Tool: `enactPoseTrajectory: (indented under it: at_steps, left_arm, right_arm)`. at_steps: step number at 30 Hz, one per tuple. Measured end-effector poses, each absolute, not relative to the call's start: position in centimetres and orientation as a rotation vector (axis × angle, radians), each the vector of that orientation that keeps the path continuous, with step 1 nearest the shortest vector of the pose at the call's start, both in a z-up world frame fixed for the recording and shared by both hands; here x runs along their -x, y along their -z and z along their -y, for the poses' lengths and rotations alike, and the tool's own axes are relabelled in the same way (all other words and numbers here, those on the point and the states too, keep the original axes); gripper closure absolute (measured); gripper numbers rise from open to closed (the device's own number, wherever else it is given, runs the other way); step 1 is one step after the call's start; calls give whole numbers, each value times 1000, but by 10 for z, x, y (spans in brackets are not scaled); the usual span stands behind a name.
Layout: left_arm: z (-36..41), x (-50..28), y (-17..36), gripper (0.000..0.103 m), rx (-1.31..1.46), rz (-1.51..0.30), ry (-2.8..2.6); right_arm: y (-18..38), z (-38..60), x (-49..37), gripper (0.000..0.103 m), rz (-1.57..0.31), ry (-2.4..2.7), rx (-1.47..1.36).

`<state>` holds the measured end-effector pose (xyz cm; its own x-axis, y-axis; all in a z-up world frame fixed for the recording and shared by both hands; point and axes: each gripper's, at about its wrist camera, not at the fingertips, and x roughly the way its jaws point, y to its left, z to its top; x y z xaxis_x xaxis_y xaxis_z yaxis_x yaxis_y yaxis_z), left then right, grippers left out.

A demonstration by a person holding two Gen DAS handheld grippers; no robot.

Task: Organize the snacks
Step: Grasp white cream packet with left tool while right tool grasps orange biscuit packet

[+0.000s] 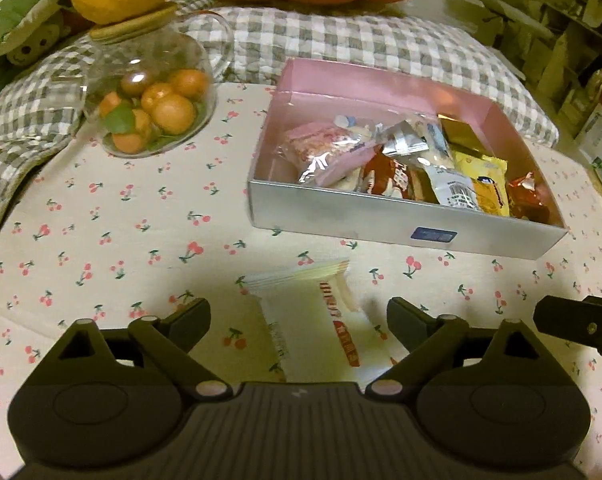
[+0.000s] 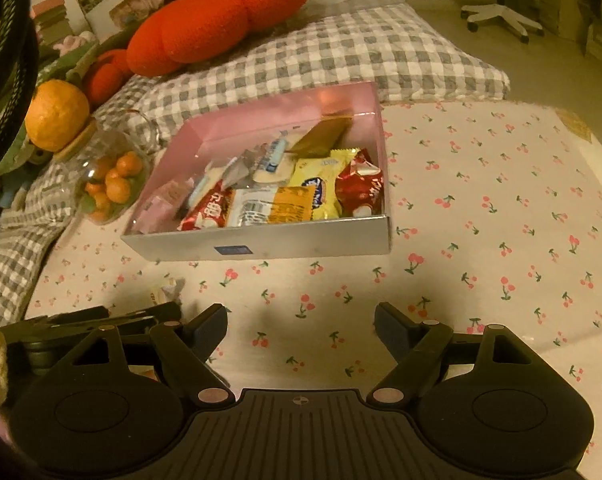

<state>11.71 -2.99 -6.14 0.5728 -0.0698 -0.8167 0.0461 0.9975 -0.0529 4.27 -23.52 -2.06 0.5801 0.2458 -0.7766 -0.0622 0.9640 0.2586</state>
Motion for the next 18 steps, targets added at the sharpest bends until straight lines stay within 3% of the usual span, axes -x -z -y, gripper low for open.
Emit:
enactPoseTrajectory:
  at_steps: [10, 18]
  left_arm:
    - [23, -121, 68, 52, 30, -976, 82]
    - [-11, -121, 65, 58, 62, -986, 133]
  right_arm:
    - [28, 232, -40, 20, -946, -203, -166]
    - [38, 217, -31, 20, -928, -344, -97]
